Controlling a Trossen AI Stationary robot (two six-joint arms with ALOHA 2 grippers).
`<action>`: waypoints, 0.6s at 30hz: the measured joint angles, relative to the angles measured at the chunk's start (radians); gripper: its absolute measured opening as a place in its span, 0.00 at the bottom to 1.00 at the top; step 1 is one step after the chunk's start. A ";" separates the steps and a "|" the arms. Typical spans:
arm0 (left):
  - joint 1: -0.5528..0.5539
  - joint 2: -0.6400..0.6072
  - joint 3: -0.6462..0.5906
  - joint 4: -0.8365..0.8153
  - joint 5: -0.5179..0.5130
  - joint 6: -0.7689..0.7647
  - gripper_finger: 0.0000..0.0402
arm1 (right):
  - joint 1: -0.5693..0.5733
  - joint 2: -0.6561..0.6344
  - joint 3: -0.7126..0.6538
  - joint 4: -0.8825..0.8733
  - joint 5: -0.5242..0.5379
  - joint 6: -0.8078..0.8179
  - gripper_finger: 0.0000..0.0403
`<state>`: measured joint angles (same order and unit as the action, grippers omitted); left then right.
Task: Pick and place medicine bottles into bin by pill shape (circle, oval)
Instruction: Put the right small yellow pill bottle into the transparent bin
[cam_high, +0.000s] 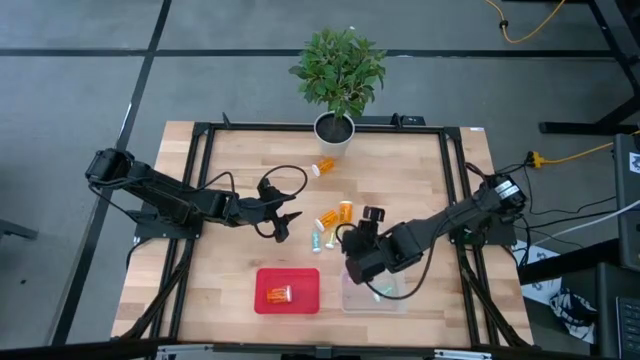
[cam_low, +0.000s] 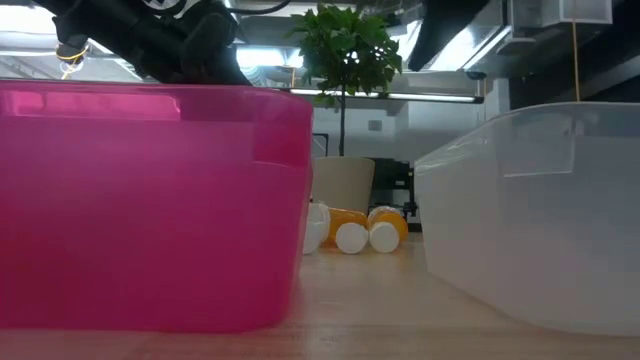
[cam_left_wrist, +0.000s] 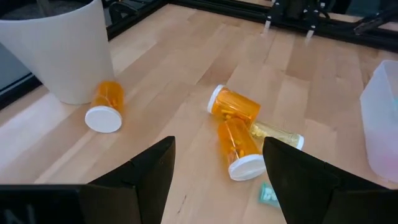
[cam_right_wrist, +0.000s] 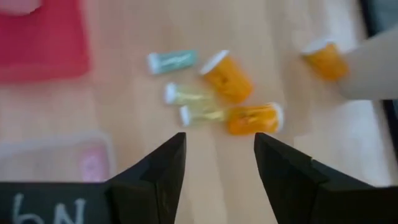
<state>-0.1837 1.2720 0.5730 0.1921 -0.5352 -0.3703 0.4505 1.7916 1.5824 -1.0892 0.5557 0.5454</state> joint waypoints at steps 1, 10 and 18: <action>0.000 0.000 0.000 0.000 -0.002 -0.015 0.59 | -0.008 0.000 -0.003 0.007 0.004 0.026 0.48; 0.019 0.000 0.000 -0.034 -0.010 -0.067 0.59 | -0.091 0.002 -0.147 0.160 0.041 0.237 0.48; 0.020 -0.064 -0.001 -0.132 -0.136 -0.121 0.59 | -0.223 0.002 -0.239 0.437 -0.209 0.241 0.48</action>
<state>-0.1633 1.2083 0.5720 0.0598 -0.6710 -0.4911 0.2276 1.7939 1.3437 -0.6525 0.3472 0.7866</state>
